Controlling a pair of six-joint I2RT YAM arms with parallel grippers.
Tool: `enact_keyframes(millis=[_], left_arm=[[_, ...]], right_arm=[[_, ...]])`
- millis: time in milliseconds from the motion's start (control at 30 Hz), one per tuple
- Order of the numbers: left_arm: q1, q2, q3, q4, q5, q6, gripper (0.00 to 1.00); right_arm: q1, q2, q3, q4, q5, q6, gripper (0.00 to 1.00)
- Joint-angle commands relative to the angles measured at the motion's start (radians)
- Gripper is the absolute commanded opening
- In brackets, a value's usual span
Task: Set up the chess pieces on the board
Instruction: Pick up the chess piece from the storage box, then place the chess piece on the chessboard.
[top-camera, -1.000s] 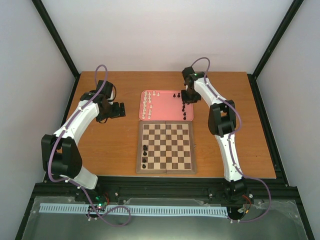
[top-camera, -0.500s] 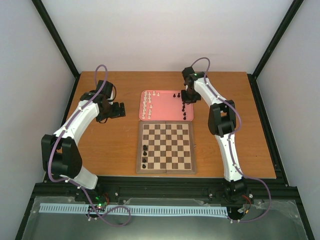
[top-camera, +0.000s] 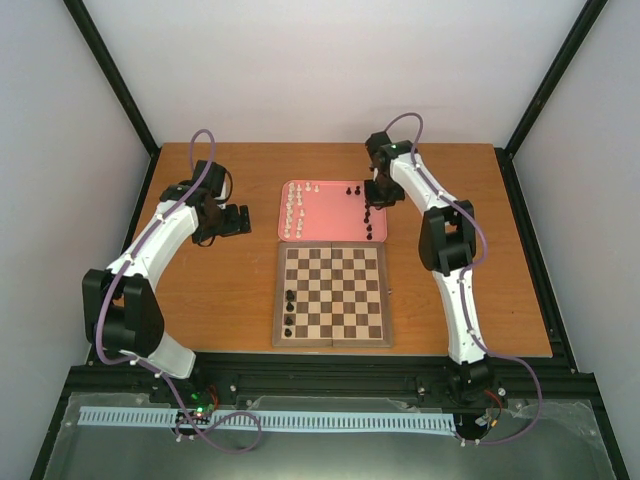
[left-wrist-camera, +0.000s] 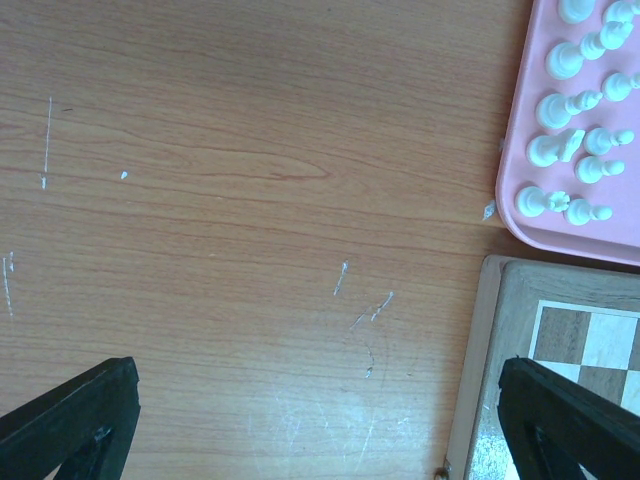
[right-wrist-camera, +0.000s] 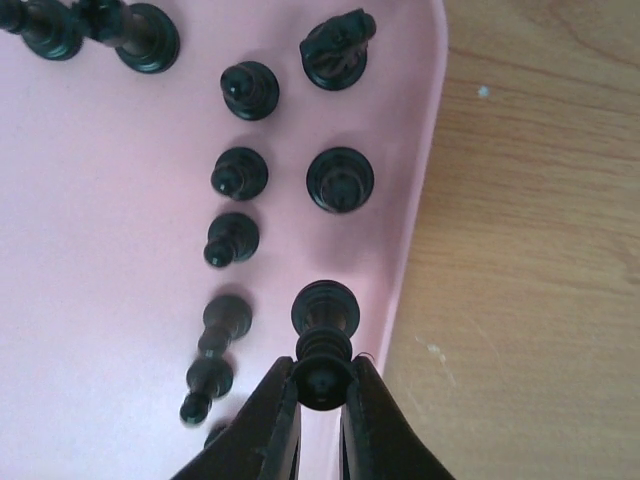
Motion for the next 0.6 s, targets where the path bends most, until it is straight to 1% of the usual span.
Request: enact_keyframes(millis=[0, 300, 467, 567], left_arm=[[0.003, -0.033, 0.001, 0.007, 0.001, -0.009, 1.0], [0.003, -0.065, -0.012, -0.003, 0.002, -0.001, 1.0], [0.003, -0.089, -0.023, -0.016, -0.003, 0.001, 1.0], [0.003, -0.117, -0.046, -0.016, -0.006, 0.001, 1.0]], right_arm=[[-0.007, -0.105, -0.024, -0.033, 0.013, -0.009, 0.04], [0.018, -0.158, -0.047, -0.058, 0.026, -0.016, 0.04], [0.092, -0.219, -0.05, -0.101, 0.037, -0.011, 0.04], [0.158, -0.259, -0.076, -0.115, 0.036, 0.01, 0.04]])
